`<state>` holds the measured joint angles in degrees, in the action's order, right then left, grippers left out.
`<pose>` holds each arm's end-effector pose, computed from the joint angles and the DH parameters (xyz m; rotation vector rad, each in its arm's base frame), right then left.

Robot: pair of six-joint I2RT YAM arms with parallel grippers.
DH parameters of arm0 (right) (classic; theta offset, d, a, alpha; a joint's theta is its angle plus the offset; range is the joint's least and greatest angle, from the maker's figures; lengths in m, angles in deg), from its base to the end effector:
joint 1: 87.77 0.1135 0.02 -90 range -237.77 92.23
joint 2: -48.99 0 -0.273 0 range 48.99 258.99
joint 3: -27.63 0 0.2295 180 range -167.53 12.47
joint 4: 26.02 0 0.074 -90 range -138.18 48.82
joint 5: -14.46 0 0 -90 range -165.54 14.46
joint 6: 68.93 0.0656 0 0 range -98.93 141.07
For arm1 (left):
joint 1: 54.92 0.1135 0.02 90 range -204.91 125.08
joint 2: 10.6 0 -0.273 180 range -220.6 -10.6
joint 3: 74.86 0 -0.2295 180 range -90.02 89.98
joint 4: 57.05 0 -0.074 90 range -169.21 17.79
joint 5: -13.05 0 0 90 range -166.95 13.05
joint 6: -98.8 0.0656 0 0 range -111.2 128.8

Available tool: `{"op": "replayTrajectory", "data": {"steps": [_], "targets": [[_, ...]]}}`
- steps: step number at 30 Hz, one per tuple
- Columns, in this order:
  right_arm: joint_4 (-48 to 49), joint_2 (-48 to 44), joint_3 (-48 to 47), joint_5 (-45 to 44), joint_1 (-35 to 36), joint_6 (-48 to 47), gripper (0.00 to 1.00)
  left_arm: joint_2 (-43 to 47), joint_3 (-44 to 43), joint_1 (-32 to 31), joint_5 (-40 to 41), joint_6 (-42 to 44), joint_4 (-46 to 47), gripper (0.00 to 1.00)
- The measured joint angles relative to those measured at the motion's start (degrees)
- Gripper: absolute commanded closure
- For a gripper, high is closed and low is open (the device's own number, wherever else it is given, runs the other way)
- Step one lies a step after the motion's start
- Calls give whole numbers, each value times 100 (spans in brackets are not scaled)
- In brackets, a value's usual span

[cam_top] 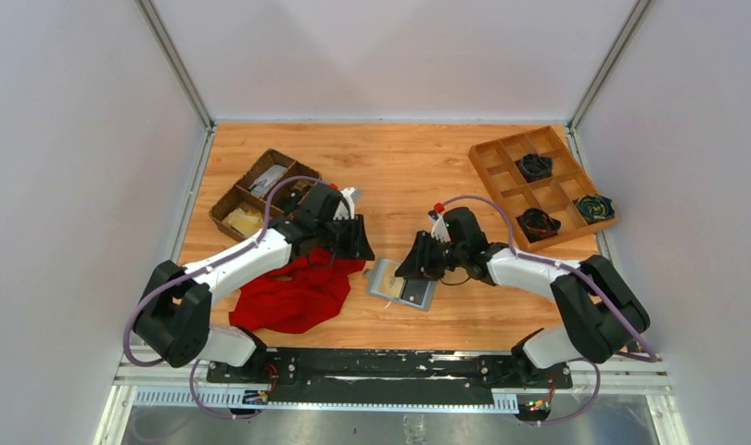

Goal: Take the credit cards out of the card holder
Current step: Remove the credit card from the card holder.

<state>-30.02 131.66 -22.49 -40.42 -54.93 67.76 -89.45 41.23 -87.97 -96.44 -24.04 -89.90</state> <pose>0.2158 0.1842 0.1848 -0.0916 2.4657 1.3775 0.2229 -0.1712 0.2216 0.1740 2.5536 -0.9041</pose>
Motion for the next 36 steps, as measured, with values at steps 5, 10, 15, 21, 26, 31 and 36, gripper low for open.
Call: {"op": "replayTrajectory", "data": {"steps": [5, 10, 15, 21, 26, 31, 36], "targets": [[-24, -166, 404, -114, -68, 44, 60, -407, -37, -387, -361, -107, 505, 66], [17, -219, 638, -131, -175, 249, 60, -970, -35, -501, -643, -249, 935, 66], [262, -170, 673, -129, -236, 481, 60, -1228, 26, -501, -752, -313, 1169, 66], [579, 136, 673, -125, -240, 669, 60, -1471, 157, -501, -761, -313, 1250, 67], [713, 284, 673, -125, -245, 769, 60, -1613, 271, -483, -741, -319, 1272, 67], [776, 306, 673, -129, -267, 802, 60, -1600, 315, -417, -761, -317, 1353, 67], [940, 442, 673, -111, -308, 881, 62, -1600, 337, -376, -800, -313, 1388, 67]]}}
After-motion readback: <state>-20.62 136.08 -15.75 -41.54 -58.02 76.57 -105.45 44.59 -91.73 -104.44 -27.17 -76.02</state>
